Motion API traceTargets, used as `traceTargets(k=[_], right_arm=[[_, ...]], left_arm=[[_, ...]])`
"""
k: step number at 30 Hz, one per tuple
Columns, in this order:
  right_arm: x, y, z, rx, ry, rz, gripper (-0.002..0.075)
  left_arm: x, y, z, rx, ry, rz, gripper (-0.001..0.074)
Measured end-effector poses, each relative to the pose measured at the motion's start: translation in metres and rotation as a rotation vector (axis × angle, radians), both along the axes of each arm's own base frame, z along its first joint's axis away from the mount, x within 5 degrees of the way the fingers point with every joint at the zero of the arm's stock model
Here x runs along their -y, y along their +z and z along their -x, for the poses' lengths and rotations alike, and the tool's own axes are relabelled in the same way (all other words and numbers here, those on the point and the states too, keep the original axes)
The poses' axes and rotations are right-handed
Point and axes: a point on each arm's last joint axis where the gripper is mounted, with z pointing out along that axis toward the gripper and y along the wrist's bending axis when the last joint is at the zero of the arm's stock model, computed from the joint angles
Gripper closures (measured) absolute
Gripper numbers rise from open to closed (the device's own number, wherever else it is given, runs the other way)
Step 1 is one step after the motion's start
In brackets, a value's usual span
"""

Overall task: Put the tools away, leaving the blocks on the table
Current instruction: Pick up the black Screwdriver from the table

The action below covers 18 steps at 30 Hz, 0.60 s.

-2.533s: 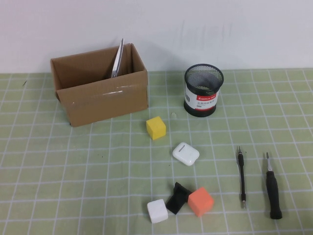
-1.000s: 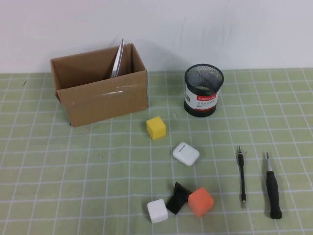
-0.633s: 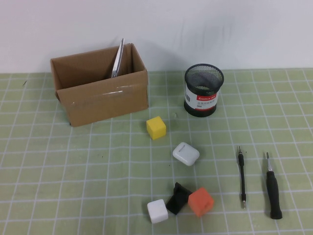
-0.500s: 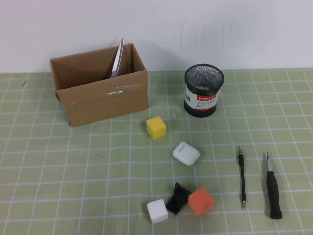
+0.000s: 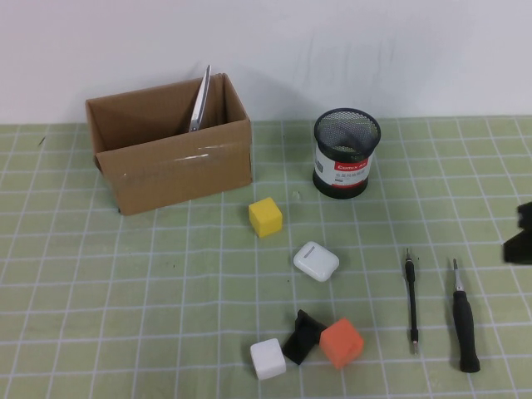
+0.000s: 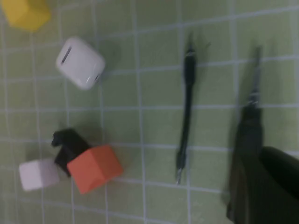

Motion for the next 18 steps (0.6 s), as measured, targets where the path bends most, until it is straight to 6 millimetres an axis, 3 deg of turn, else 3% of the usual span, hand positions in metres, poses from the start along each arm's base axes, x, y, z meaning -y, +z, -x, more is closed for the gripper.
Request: traceTargets(k=[3,7,11,18], right_arm=[[-0.006,-0.015,-0.006,-0.049,0.059,-0.005,0.0699],[-0.020,-0.029,-0.007,-0.109,0.159,0.102,0.0543],[-0.034,-0.033,-0.010,-0.124,0.140,0.276,0.0411],[-0.064,-0.042,-0.016,-0.061,0.133,0.488,0.0375]], left_arm=[[0.000,0.000,0.000,0.000,0.000,0.000,0.0736],[0.000,0.000,0.000,0.000,0.000,0.000,0.0736],[0.000,0.000,0.000,0.000,0.000,0.000,0.0736],[0.000,0.000,0.000,0.000,0.000,0.000,0.0736]])
